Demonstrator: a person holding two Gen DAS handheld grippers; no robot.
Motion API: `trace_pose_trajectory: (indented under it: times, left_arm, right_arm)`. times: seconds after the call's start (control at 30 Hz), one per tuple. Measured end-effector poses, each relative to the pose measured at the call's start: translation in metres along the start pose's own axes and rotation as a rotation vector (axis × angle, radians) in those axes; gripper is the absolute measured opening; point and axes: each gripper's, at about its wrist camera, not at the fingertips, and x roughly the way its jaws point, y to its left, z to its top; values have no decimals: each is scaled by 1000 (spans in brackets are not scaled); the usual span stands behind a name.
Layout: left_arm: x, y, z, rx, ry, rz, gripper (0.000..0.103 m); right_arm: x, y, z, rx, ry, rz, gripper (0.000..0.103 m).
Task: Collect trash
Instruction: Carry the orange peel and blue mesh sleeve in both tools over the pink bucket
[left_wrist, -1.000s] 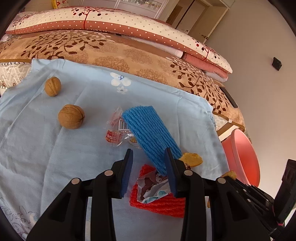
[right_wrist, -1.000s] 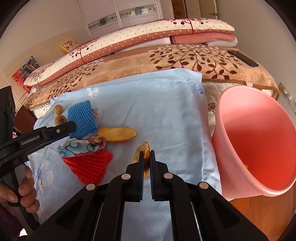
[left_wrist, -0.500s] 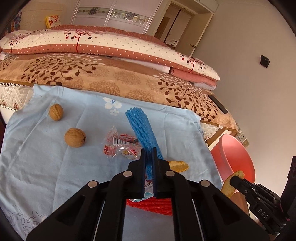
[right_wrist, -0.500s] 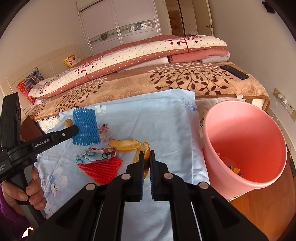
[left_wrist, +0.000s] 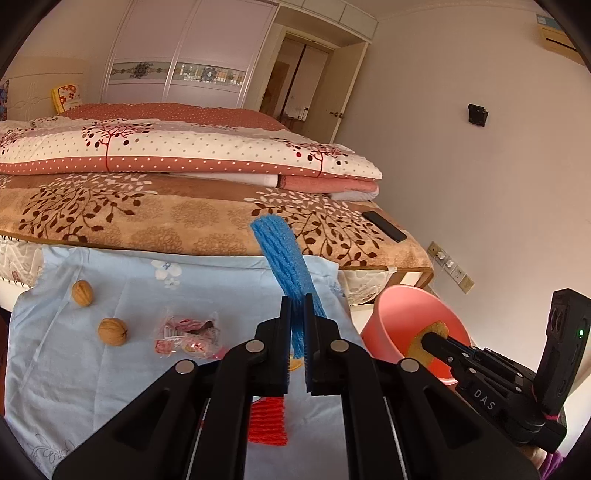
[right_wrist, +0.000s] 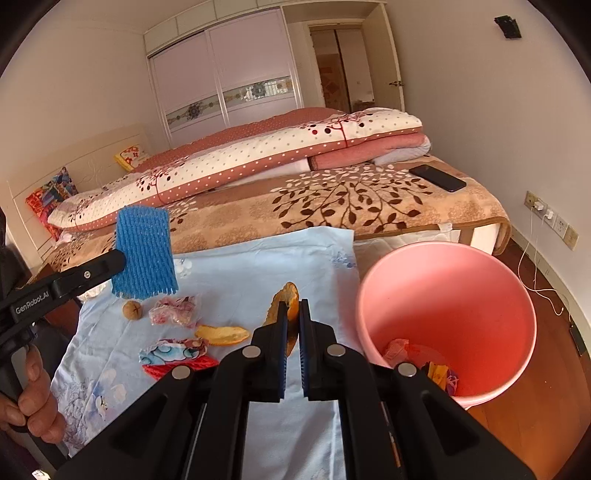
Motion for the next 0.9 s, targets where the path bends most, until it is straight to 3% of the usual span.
trace_pose_trajectory:
  times: [0.5, 0.9]
  left_arm:
    - [43, -81, -6, 125, 66, -135, 5]
    - [82, -130, -28, 216, 150, -211, 5]
  right_arm:
    - [-21, -89, 8, 138, -80, -151, 5]
    - [-15, -130, -3, 213, -74, -210, 5]
